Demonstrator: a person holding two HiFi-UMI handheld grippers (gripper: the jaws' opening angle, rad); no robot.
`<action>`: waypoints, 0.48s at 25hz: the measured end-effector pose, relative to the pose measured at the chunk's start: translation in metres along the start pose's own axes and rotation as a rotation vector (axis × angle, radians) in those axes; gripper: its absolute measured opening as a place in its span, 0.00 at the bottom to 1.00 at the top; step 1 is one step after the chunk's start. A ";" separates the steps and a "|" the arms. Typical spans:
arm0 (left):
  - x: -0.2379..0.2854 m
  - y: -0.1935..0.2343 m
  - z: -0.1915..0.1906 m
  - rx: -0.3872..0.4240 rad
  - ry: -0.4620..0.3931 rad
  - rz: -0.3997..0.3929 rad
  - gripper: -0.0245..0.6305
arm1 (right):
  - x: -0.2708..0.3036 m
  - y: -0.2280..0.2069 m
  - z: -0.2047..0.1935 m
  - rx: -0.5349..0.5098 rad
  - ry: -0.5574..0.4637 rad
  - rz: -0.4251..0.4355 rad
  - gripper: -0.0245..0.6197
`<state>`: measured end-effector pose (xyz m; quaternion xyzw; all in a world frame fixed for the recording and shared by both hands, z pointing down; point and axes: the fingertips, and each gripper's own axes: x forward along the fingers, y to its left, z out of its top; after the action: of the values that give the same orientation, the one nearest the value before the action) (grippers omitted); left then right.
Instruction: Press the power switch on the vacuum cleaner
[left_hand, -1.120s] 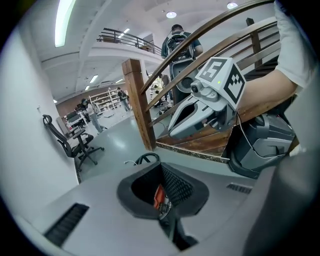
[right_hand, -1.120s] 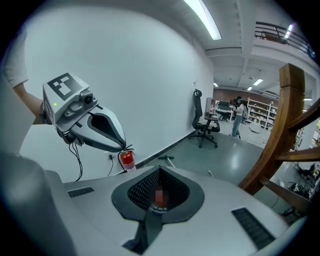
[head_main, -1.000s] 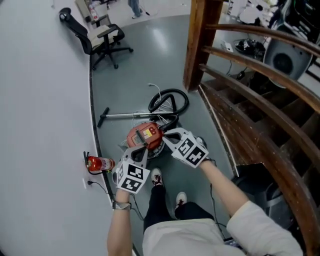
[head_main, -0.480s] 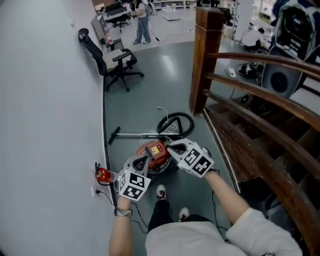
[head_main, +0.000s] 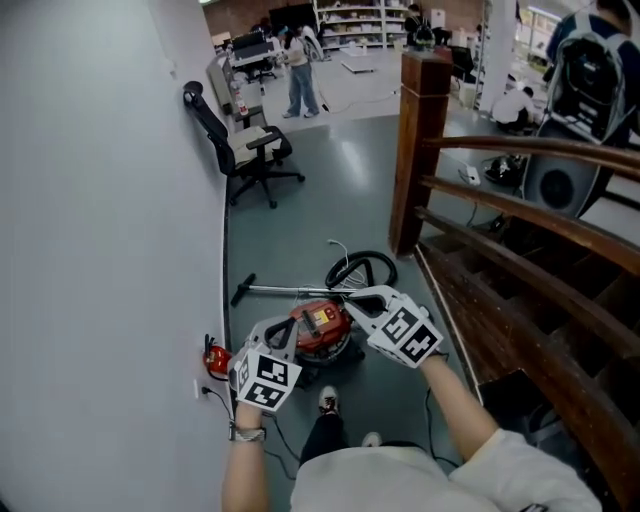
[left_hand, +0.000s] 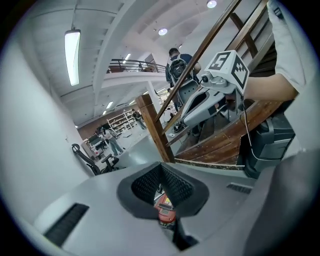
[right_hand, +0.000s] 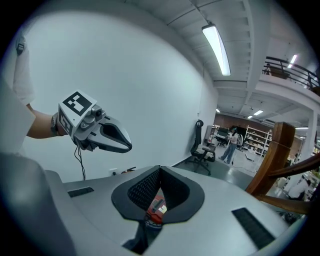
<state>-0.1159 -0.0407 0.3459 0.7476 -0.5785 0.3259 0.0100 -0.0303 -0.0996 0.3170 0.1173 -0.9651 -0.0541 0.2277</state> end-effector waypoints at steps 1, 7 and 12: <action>-0.007 0.001 0.005 0.002 -0.012 0.013 0.04 | -0.005 0.002 0.006 -0.009 -0.012 -0.005 0.08; -0.046 -0.006 0.030 0.008 -0.074 0.052 0.04 | -0.039 0.015 0.030 -0.035 -0.066 -0.021 0.08; -0.068 -0.021 0.043 0.008 -0.102 0.064 0.04 | -0.064 0.023 0.032 -0.037 -0.071 -0.026 0.08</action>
<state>-0.0853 0.0076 0.2855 0.7443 -0.6007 0.2900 -0.0330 0.0064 -0.0594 0.2648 0.1234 -0.9698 -0.0791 0.1948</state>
